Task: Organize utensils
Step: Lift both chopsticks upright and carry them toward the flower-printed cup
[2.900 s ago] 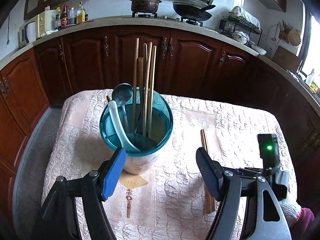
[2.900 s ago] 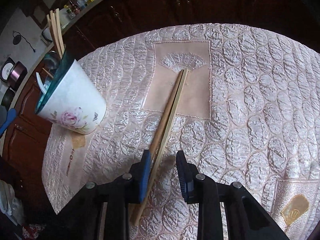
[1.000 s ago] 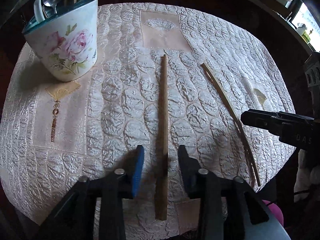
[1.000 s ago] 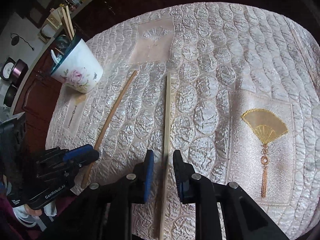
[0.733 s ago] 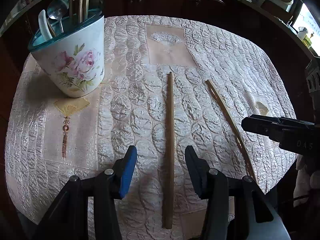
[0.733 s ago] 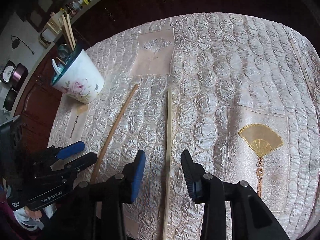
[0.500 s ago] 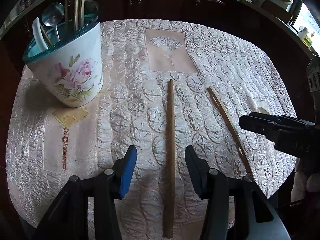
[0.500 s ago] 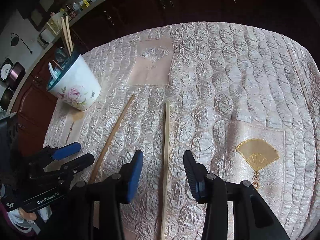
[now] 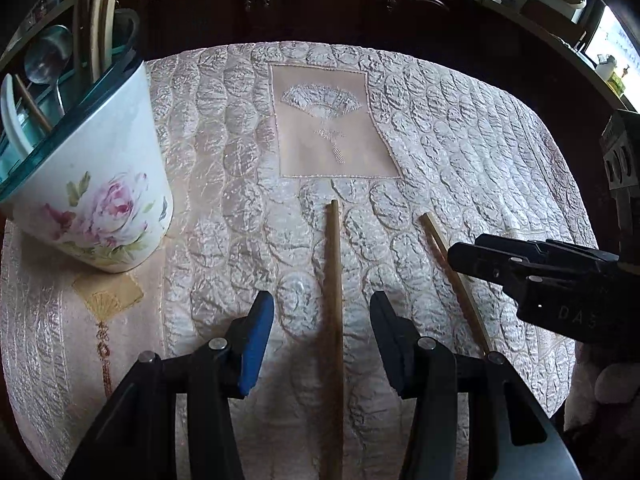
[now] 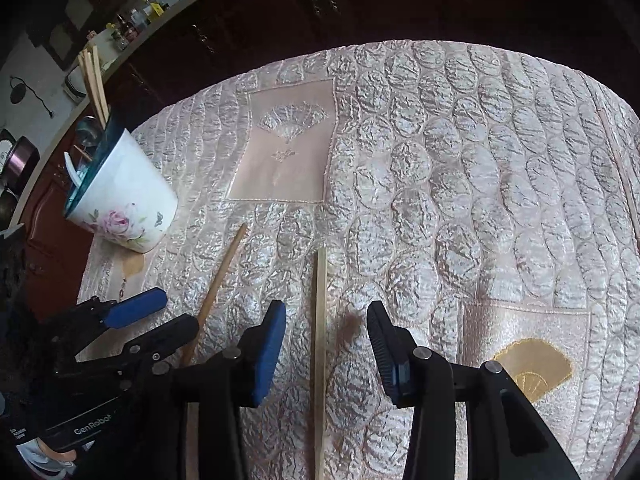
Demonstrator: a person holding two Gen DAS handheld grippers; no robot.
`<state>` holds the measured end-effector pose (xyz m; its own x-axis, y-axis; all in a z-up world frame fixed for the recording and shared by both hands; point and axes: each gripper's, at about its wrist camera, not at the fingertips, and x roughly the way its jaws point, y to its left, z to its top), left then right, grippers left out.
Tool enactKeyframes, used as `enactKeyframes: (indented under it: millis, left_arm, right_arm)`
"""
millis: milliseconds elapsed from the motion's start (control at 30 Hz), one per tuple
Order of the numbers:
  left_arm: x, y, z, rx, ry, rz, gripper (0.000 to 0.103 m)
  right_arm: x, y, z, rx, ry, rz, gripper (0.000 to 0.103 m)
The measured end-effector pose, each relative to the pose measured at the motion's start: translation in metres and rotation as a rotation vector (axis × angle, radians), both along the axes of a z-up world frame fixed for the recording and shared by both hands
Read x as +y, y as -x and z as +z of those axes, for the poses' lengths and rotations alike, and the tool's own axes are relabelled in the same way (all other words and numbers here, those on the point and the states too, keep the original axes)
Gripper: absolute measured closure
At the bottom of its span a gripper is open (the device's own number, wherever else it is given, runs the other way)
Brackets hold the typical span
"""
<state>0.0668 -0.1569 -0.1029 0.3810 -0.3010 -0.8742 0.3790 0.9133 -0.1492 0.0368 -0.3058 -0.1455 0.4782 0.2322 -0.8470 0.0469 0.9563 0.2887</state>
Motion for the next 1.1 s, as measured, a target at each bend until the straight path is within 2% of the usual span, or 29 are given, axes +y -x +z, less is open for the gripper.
enactKeyframes:
  millis: [133, 500, 700, 800, 833, 900, 1000, 1100]
  left_arm:
    - [-0.007, -0.016, -0.004, 0.016, 0.010, -0.009, 0.052]
    - [-0.025, -0.044, -0.014, 0.022, -0.031, -0.044, 0.054]
    - [-0.034, -0.048, -0.020, 0.007, -0.079, -0.062, 0.069]
    - [-0.038, -0.049, -0.022, -0.002, -0.088, -0.075, 0.084]
    - [-0.039, -0.049, -0.022, 0.000, -0.082, -0.079, 0.097]
    - [-0.038, -0.048, -0.016, 0.016, -0.041, -0.082, 0.097]
    - [-0.026, -0.041, 0.001, -0.038, 0.009, -0.079, 0.097]
    - [-0.018, -0.036, 0.017, -0.052, 0.058, -0.072, 0.097]
  right_arm:
    - [0.006, -0.010, -0.002, 0.004, 0.023, 0.029, 0.065]
    - [0.011, -0.027, -0.013, 0.024, 0.036, 0.072, 0.079]
    - [0.010, -0.036, -0.018, 0.018, 0.025, 0.074, 0.088]
    - [0.007, -0.038, -0.017, 0.012, 0.019, 0.069, 0.093]
    - [0.005, -0.038, -0.016, 0.008, 0.014, 0.069, 0.094]
    - [0.002, -0.036, -0.009, -0.009, 0.008, 0.066, 0.094]
    - [-0.006, -0.030, 0.007, -0.042, -0.026, 0.063, 0.095]
    - [-0.009, -0.024, 0.025, -0.082, -0.024, 0.065, 0.095]
